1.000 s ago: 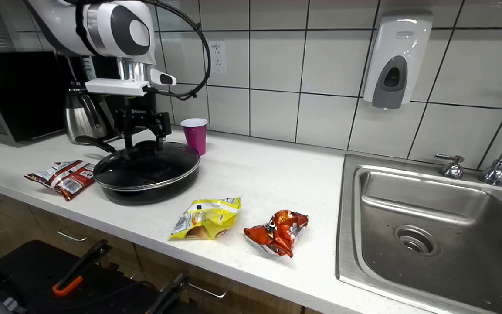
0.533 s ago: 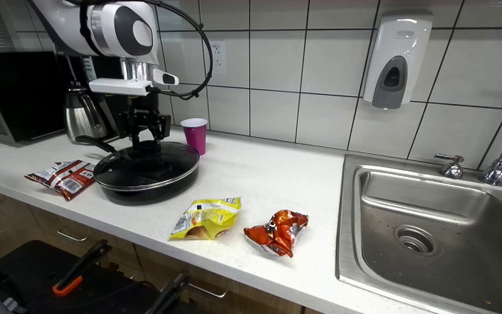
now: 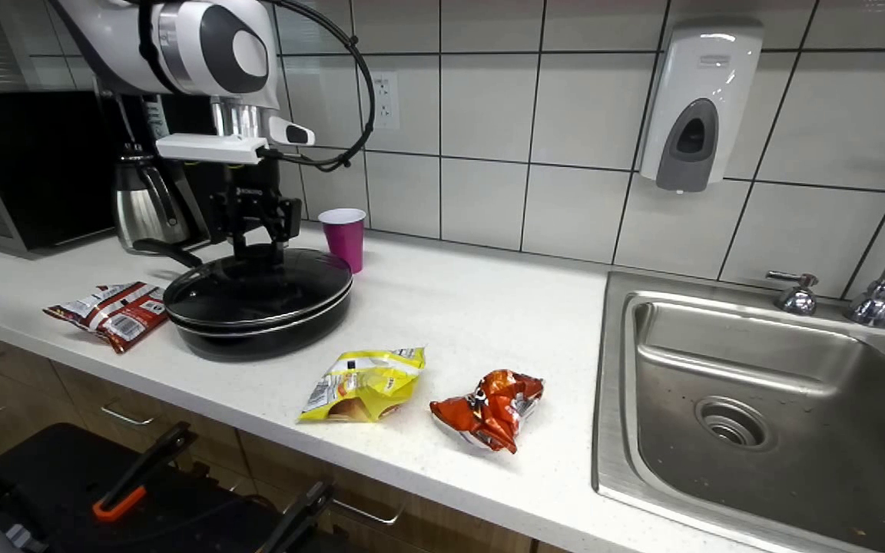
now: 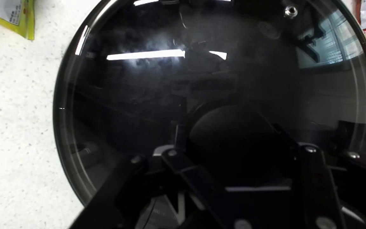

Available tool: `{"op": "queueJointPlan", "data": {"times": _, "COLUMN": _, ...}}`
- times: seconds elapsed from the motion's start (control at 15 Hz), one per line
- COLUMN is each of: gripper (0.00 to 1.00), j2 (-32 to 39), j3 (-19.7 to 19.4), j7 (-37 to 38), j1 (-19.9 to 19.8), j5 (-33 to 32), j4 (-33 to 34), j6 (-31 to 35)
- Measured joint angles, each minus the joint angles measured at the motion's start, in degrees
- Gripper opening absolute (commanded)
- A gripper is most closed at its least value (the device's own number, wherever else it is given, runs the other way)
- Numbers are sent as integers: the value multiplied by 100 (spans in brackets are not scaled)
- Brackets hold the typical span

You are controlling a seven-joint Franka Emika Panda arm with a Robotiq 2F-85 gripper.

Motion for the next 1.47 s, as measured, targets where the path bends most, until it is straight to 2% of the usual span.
{"op": "queueJointPlan", "data": {"times": 0.73, "gripper": 39, "j2": -422, "j3": -24, "j7": 19, "j1": -31, "j5": 0, "j4": -2, "j6": -1}}
{"op": "queueJointPlan", "data": {"times": 1.47, "gripper": 39, "j2": -697, "j3": -390, "j7": 6, "j1": -485, "j5": 0, "j4": -147, "j6": -7}}
